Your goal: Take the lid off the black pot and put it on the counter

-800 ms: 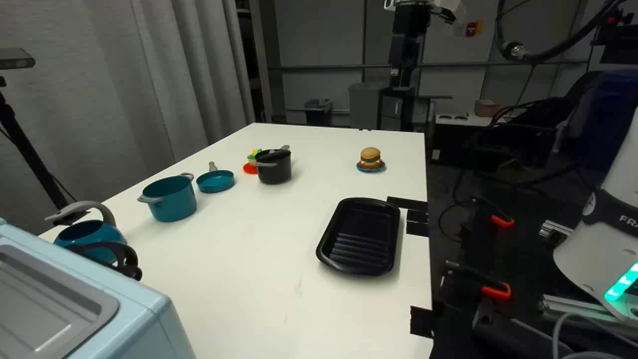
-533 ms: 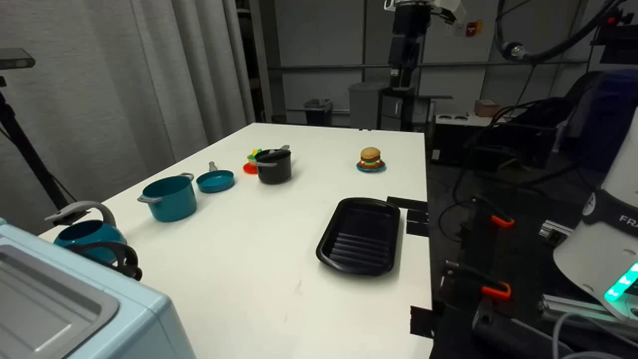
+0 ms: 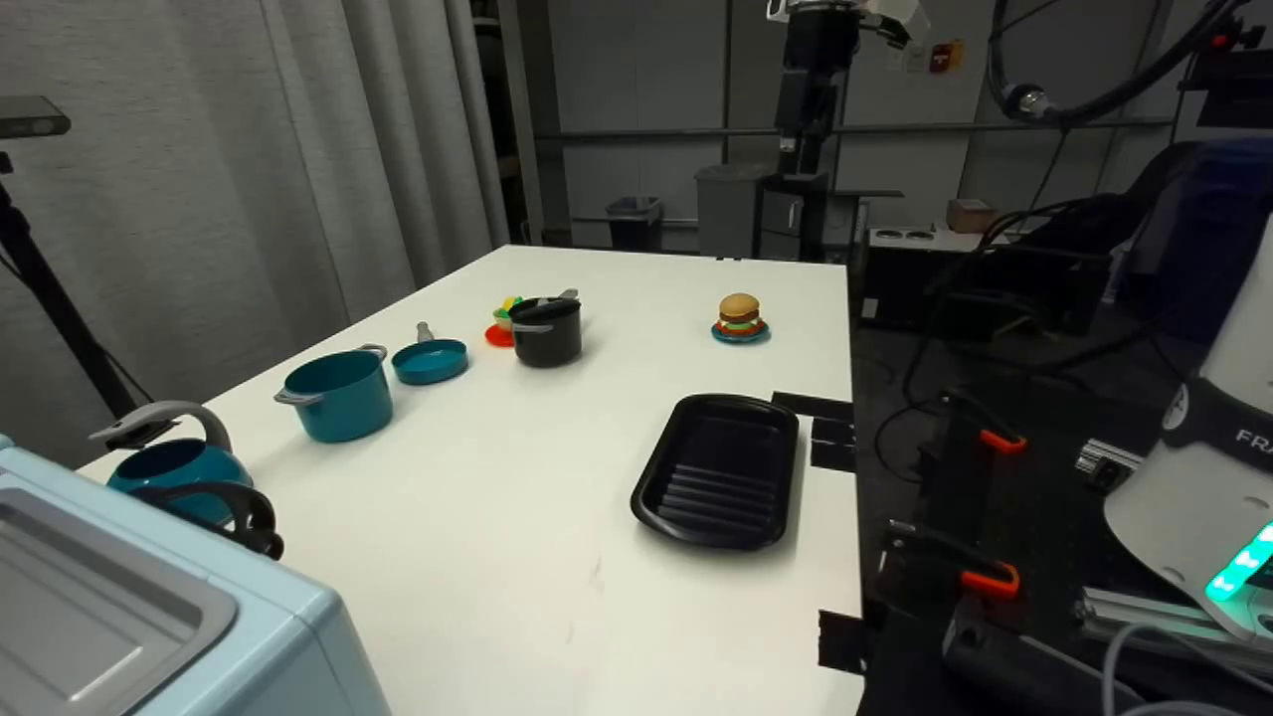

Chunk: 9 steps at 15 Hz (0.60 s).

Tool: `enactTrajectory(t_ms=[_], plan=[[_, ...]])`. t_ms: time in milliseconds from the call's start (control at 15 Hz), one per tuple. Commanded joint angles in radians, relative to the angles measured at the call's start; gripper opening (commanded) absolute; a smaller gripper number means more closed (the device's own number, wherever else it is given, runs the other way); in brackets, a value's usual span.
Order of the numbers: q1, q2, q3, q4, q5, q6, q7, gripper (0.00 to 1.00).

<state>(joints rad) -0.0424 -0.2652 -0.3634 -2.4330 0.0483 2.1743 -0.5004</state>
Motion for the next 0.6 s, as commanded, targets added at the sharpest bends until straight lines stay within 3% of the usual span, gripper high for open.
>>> enactTrajectory(t_ms=[0,533], plan=[[-0.035,0.003,0.035,0.001,0.011,-0.002,-0.008,1.0],[-0.024,0.12,0.065,0.092,0.026,0.033,-0.003,1.0]])
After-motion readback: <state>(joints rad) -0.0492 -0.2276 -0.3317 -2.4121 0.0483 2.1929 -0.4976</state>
